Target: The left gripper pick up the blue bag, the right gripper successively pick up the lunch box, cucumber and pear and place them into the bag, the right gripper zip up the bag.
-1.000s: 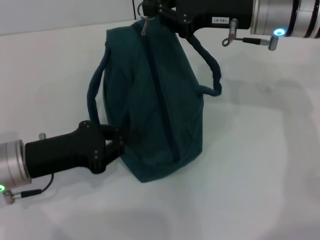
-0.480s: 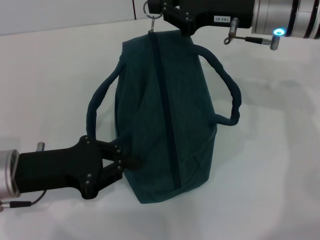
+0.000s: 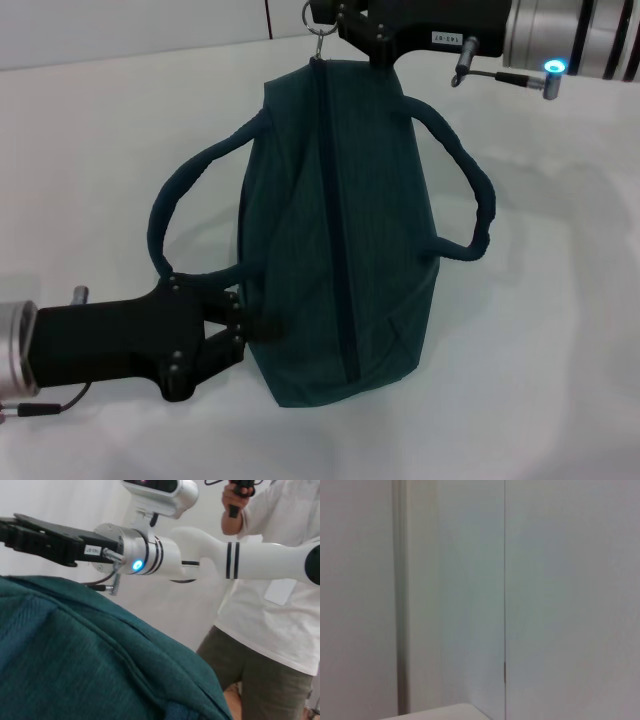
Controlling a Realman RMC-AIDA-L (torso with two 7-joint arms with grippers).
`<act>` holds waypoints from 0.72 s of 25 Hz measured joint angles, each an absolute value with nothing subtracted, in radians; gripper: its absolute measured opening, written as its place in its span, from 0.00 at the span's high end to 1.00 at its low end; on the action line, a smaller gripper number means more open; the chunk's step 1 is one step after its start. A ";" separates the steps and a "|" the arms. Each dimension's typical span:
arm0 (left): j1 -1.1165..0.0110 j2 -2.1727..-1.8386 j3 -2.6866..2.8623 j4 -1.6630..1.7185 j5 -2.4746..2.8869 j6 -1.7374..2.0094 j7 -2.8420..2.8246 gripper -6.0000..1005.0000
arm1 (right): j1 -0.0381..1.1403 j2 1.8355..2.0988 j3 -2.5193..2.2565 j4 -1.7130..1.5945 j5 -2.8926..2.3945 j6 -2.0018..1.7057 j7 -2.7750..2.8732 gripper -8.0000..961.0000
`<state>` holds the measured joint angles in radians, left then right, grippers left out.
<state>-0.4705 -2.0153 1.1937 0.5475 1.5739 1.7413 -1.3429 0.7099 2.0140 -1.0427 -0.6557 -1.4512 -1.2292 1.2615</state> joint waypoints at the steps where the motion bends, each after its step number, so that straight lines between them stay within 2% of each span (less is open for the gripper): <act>1: -0.471 -2.018 1.186 0.547 1.576 1.737 -1.343 0.93 | 0.712 2.014 -1.045 -0.652 -1.451 -1.231 1.261 0.86; 6: -0.473 -2.027 1.116 0.548 1.574 1.725 -1.376 0.93 | 0.712 2.014 -1.046 -0.644 -1.449 -1.261 1.266 0.86; 10: -0.481 -2.022 1.026 0.566 1.570 1.725 -1.512 0.92 | 0.703 2.014 -1.045 -0.635 -1.449 -1.267 1.267 0.86; 18: -0.489 -1.988 0.944 0.735 1.609 1.721 -1.922 0.79 | 0.689 2.014 -1.047 -0.629 -1.449 -1.278 1.262 0.86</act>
<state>-0.4894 -1.9878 0.9435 0.7347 1.6095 1.7209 -1.9222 0.6890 2.0141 -1.0473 -0.6288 -1.4487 -1.2775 1.2617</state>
